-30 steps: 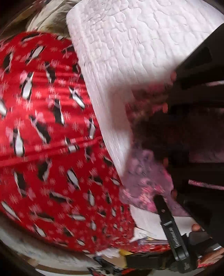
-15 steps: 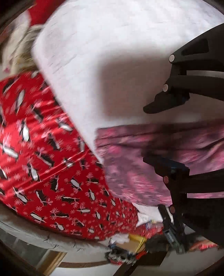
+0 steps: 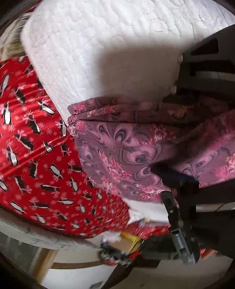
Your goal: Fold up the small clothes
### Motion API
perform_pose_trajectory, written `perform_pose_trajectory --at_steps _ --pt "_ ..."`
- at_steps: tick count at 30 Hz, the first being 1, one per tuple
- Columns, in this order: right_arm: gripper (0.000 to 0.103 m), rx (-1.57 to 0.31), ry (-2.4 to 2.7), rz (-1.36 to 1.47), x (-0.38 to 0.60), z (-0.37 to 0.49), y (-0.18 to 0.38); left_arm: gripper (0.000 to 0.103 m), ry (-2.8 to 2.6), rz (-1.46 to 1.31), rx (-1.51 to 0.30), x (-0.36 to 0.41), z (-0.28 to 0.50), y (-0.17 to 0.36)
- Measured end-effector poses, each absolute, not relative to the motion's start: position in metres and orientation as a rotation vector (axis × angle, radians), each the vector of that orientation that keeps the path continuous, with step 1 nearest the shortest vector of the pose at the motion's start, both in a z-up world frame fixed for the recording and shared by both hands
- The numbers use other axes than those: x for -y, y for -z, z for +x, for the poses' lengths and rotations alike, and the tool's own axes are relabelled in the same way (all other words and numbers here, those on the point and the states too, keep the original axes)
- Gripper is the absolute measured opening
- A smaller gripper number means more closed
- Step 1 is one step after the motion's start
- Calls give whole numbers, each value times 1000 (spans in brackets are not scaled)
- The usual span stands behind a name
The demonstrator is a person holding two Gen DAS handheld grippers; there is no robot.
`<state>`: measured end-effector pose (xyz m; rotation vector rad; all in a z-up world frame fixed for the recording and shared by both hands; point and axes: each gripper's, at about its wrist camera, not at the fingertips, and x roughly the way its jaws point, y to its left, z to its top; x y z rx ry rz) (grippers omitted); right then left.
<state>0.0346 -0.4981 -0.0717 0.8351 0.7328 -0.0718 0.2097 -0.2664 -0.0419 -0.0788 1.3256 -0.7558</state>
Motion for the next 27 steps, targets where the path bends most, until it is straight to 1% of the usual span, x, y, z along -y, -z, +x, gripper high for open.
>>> perform_pose_trajectory --at_steps 1,3,7,13,18,22,27 --pt "36 -730 79 795 495 35 67 29 752 -75 -1313 264 208 38" --pt "31 -718 94 720 489 37 60 26 750 -42 -1277 264 203 32" --pt "26 -707 156 602 473 36 42 24 735 29 -1200 268 189 17" --pt "23 -660 201 505 449 21 9 24 728 52 -1120 252 175 -12" --pt "23 -629 195 483 426 6 -14 24 724 77 -1060 228 155 -37" --pt "23 -610 178 472 397 -7 -27 24 708 86 -1019 195 139 -52" --pt "23 -599 147 489 352 -18 -31 24 666 95 -993 149 125 -55"
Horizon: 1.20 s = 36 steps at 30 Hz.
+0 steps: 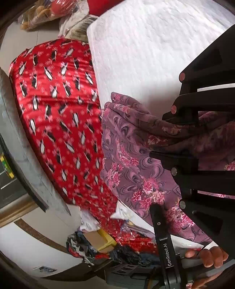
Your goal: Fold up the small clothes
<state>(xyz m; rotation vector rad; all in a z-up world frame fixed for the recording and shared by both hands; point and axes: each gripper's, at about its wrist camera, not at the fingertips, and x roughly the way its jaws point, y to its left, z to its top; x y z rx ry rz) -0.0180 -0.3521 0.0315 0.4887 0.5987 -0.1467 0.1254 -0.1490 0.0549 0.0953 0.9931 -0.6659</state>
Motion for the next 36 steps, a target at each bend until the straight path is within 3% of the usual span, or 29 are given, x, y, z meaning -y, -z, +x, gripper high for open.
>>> perform_pose_trajectory --at_steps 7,14,16,25,30,32,34,35,36 --pt "23 -639 83 521 294 -24 -12 24 600 80 -1035 85 114 -34" --pt "23 -737 81 575 262 -36 38 25 566 94 -1160 53 102 30" --pt "25 -796 100 628 266 -39 59 33 559 99 -1176 47 102 43" --pt "32 -610 123 828 312 -60 39 33 618 40 -1089 45 126 10" --pt "32 -676 102 787 311 -16 45 34 602 123 -1069 92 157 6" --pt "31 -703 103 787 313 -2 52 35 582 159 -1053 105 166 8" --pt "10 -676 108 764 315 4 50 40 546 217 -1011 115 172 14" --pt "7 -666 134 736 316 7 51 42 518 249 -1006 119 176 21" --pt "7 -682 154 726 319 10 55 53 491 285 -1018 125 182 31"
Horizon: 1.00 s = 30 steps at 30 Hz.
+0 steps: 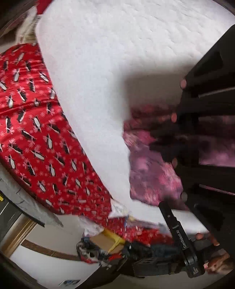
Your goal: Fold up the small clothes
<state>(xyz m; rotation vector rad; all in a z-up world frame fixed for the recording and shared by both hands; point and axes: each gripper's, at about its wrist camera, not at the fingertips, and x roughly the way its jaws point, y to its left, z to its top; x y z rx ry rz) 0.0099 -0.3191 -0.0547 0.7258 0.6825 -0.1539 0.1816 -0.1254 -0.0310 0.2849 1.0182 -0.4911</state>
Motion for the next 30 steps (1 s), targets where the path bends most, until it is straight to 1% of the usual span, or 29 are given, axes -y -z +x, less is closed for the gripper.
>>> perform_pose_trajectory --at_steps 1,2,4,6,8,10,12,14,15,16,18,23,26,28,30 --pt "5 -721 173 721 322 14 63 62 490 295 -1043 128 188 41" --pt "3 -777 164 729 326 19 75 62 500 261 -1067 125 194 45" --pt "4 -763 148 753 331 17 75 61 519 198 -1102 117 202 40" --pt "14 -733 156 717 329 12 60 59 525 168 -1100 111 201 32" --pt "14 -682 113 667 321 10 45 59 532 153 -1059 108 191 23" --pt "14 -662 65 641 311 13 38 59 506 188 -1027 112 182 25" --pt "14 -707 42 607 301 26 44 61 482 244 -1047 122 181 38" --pt "11 -836 54 578 297 45 66 62 466 253 -1030 123 180 40" --pt "10 -815 55 581 298 44 66 62 462 256 -1029 123 179 36" --pt "11 -808 59 590 300 42 62 61 457 263 -1024 122 176 31" --pt "16 -804 78 572 299 32 50 61 461 281 -996 120 166 22" --pt "16 -782 17 470 278 -14 33 61 474 304 -932 102 129 7" --pt "17 -779 5 464 271 -41 42 61 468 323 -975 95 112 27" --pt "18 -837 36 422 267 -45 60 63 460 335 -1020 96 109 45" --pt "19 -830 41 428 271 -51 68 62 453 332 -980 95 102 43"
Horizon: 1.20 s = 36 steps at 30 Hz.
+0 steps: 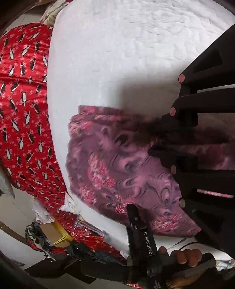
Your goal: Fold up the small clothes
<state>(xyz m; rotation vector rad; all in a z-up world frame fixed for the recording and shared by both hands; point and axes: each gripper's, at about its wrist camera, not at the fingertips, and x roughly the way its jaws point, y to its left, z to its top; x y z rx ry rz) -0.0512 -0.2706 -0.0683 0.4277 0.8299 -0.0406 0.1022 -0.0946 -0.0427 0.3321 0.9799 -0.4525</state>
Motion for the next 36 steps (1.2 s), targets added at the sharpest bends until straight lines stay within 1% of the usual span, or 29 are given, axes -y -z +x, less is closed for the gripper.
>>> perform_pose_trajectory --at_steps 2,3,6,7,13,20,26,30,32,33,35,36 --pt "19 -832 53 468 274 -56 63 62 446 361 -973 97 99 40" --pt "21 -830 58 466 273 -58 59 62 446 362 -975 97 99 39" --pt "23 -814 51 417 264 -66 46 62 448 343 -990 94 100 40" --pt "25 -808 47 405 261 -69 45 62 448 332 -996 92 99 41" --pt "26 -862 55 408 255 -74 63 62 449 345 -993 90 89 42" --pt "31 -826 72 448 261 -71 45 62 451 279 -1021 75 96 37" --pt "33 -782 109 655 296 -47 49 62 454 147 -1102 62 121 41" --pt "33 -765 118 720 307 -20 53 62 454 124 -1083 66 131 34" --pt "38 -770 106 726 309 -5 53 62 451 123 -1079 71 138 33" --pt "38 -787 101 731 309 4 56 62 446 129 -1088 74 143 35" --pt "4 -791 86 696 307 14 55 62 446 119 -1095 75 150 36" --pt "4 -766 85 652 304 16 48 62 446 113 -1089 75 153 35"
